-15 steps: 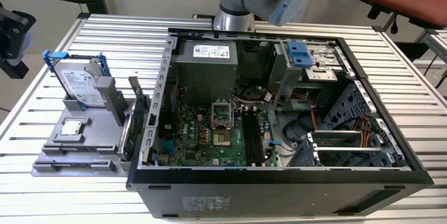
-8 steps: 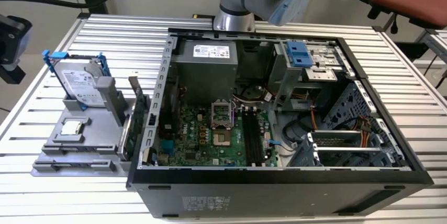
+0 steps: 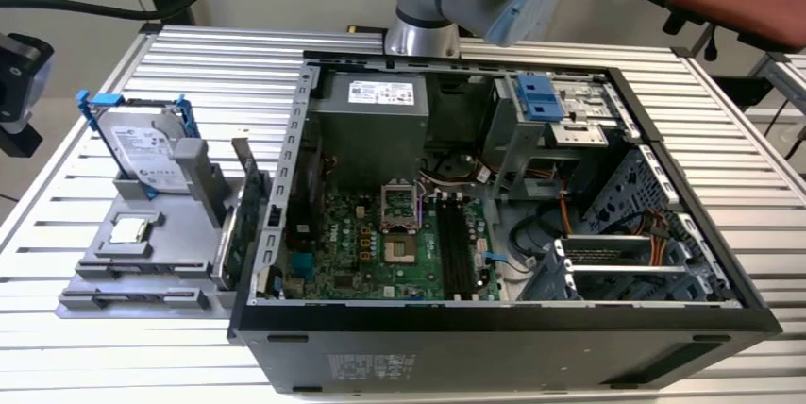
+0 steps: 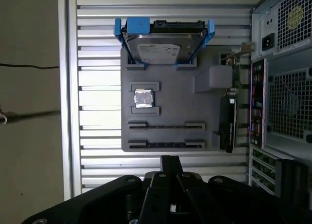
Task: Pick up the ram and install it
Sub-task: 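Pick up the ram and move it above insertion slot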
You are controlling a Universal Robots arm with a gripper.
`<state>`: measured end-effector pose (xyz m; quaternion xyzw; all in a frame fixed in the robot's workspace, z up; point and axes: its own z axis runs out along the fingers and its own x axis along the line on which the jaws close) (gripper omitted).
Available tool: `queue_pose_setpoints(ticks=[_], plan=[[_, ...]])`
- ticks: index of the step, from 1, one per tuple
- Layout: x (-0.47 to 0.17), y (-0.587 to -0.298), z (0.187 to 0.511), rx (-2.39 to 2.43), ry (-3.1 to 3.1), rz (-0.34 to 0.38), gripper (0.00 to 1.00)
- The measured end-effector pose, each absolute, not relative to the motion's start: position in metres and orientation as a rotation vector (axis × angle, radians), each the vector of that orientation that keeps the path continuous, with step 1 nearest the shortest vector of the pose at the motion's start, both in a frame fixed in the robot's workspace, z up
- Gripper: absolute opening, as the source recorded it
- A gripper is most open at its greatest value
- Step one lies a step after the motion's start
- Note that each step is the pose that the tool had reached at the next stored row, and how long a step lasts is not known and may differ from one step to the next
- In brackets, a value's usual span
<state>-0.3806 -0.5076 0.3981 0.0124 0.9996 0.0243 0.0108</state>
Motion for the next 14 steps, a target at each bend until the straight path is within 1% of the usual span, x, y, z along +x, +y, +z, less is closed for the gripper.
queue_pose_setpoints(ticks=[14], plan=[[-0.3806,-0.5077,0.3980,0.035,3.121,0.076,0.00]])
